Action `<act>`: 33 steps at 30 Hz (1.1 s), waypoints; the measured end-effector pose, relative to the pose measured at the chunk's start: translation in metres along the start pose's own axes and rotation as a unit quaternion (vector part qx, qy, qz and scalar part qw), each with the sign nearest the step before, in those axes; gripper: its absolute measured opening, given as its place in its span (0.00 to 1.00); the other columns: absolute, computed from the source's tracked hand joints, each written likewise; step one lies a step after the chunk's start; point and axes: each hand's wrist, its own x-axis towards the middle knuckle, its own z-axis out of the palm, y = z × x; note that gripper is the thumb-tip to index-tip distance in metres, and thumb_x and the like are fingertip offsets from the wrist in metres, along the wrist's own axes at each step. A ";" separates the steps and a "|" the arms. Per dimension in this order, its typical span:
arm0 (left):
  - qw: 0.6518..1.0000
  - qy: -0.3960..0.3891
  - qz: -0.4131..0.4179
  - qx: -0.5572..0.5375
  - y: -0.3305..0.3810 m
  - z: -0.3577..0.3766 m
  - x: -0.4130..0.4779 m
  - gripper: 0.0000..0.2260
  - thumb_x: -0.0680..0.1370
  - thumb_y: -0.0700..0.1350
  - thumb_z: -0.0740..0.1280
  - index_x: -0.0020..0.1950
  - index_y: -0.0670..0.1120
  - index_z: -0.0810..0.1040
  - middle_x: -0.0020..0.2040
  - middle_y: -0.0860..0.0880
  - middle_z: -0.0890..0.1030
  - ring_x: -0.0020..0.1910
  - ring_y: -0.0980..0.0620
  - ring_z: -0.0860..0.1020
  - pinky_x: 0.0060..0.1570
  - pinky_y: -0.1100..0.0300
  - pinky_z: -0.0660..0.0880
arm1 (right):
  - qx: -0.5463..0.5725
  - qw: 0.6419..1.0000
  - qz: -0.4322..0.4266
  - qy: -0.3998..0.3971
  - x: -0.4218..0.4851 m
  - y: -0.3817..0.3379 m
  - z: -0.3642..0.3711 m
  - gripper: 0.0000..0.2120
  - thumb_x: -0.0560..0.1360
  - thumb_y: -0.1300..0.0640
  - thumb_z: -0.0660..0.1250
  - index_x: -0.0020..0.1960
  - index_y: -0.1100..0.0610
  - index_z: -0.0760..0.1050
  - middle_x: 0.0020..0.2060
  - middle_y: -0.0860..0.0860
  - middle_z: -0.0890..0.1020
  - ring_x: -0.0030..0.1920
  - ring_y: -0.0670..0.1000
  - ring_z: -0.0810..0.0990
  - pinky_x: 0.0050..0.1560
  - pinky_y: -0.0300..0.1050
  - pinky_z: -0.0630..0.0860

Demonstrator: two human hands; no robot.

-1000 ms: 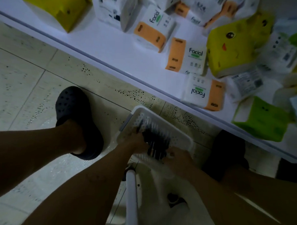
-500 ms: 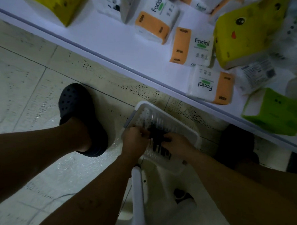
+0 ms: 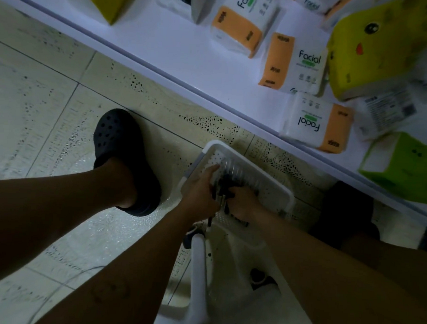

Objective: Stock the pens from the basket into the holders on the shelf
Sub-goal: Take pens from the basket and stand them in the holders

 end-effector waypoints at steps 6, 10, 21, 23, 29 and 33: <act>0.989 0.009 -0.070 -0.130 0.004 -0.006 -0.004 0.27 0.74 0.35 0.66 0.69 0.55 0.66 0.49 0.50 0.75 0.44 0.47 0.80 0.38 0.49 0.82 | -0.047 0.997 0.035 0.046 -0.006 0.001 0.003 0.19 0.79 0.62 0.59 0.30 0.53 0.62 0.32 0.52 0.69 0.33 0.50 0.68 0.35 0.37 0.64; 0.981 0.001 -0.104 -0.162 0.000 -0.012 0.001 0.21 0.78 0.37 0.64 0.68 0.53 0.68 0.49 0.45 0.78 0.40 0.48 0.80 0.36 0.55 0.81 | -0.010 0.991 0.060 0.119 -0.016 0.007 -0.002 0.15 0.77 0.59 0.67 0.32 0.60 0.78 0.28 0.54 0.76 0.31 0.52 0.75 0.34 0.43 0.73; 0.992 0.016 -0.030 -0.117 0.037 -0.015 -0.010 0.27 0.78 0.32 0.58 0.74 0.52 0.63 0.58 0.41 0.76 0.49 0.39 0.81 0.44 0.42 0.81 | 0.068 0.980 -0.009 0.184 -0.062 0.004 -0.030 0.16 0.71 0.63 0.72 0.55 0.54 0.70 0.45 0.46 0.76 0.47 0.49 0.75 0.36 0.37 0.67; 0.993 0.025 -0.007 -0.111 0.048 -0.014 -0.018 0.23 0.79 0.35 0.58 0.71 0.54 0.67 0.52 0.43 0.78 0.43 0.40 0.82 0.40 0.43 0.81 | 0.104 0.972 -0.039 0.205 -0.074 0.003 -0.034 0.23 0.73 0.65 0.69 0.65 0.53 0.68 0.53 0.49 0.77 0.51 0.51 0.78 0.41 0.43 0.77; 0.993 0.018 0.057 -0.102 0.087 -0.014 -0.045 0.14 0.80 0.40 0.64 0.63 0.54 0.73 0.43 0.47 0.83 0.35 0.49 0.82 0.33 0.56 0.81 | 0.169 0.942 -0.097 0.274 -0.123 0.008 -0.055 0.30 0.74 0.68 0.67 0.72 0.48 0.65 0.53 0.52 0.79 0.39 0.47 0.81 0.32 0.42 0.80; 0.991 0.017 0.113 -0.063 0.124 -0.015 -0.071 0.12 0.80 0.41 0.63 0.60 0.54 0.72 0.44 0.45 0.84 0.41 0.45 0.83 0.37 0.51 0.80 | 0.225 0.917 -0.132 0.301 -0.166 0.008 -0.070 0.18 0.78 0.65 0.64 0.64 0.50 0.70 0.46 0.56 0.77 0.40 0.60 0.80 0.43 0.63 0.80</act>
